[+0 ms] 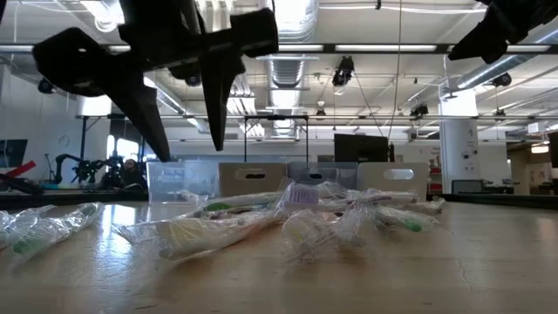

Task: Pick & Place Toothbrushes
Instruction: Put the purple toothbrush into the gray bin

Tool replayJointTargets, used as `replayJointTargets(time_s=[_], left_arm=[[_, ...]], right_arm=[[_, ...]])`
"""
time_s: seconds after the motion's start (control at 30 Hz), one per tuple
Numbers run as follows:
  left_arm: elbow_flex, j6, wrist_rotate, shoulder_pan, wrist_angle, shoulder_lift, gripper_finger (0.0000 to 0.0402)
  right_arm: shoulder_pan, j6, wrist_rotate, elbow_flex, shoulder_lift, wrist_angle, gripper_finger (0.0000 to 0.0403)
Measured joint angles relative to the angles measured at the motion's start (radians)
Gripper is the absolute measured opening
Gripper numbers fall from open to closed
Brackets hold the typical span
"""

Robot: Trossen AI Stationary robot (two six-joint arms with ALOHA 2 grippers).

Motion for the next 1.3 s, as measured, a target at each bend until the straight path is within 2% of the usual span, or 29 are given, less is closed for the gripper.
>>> replayJointTargets(time_s=[0.33, 0.67, 0.9, 1.07, 1.3], left_arm=[[-0.001, 0.116, 0.051, 0.049, 0.002, 0.071, 0.0229], [-0.001, 0.117, 0.068, 0.053, 0.015, 0.125, 0.0229], [-0.002, 0.112, 0.07, 0.059, 0.055, 0.15, 0.0228], [-0.002, 0.101, 0.074, 0.064, 0.054, 0.15, 0.0205], [-0.002, 0.094, 0.074, 0.064, 0.044, 0.149, 0.0144]], right_arm=[[0.0, 0.0, 0.001, 0.0, 0.0, 0.0, 0.0075], [0.0, 0.0, 0.001, 0.0, 0.0, 0.0, 0.0049], [0.0, 0.0, 0.001, 0.0, 0.0, 0.0, 0.0045], [0.0, 0.0, 0.001, 0.0, 0.0, 0.0, 0.0058], [0.0, 0.0, 0.001, 0.0, 0.0, 0.0, 0.0081]])
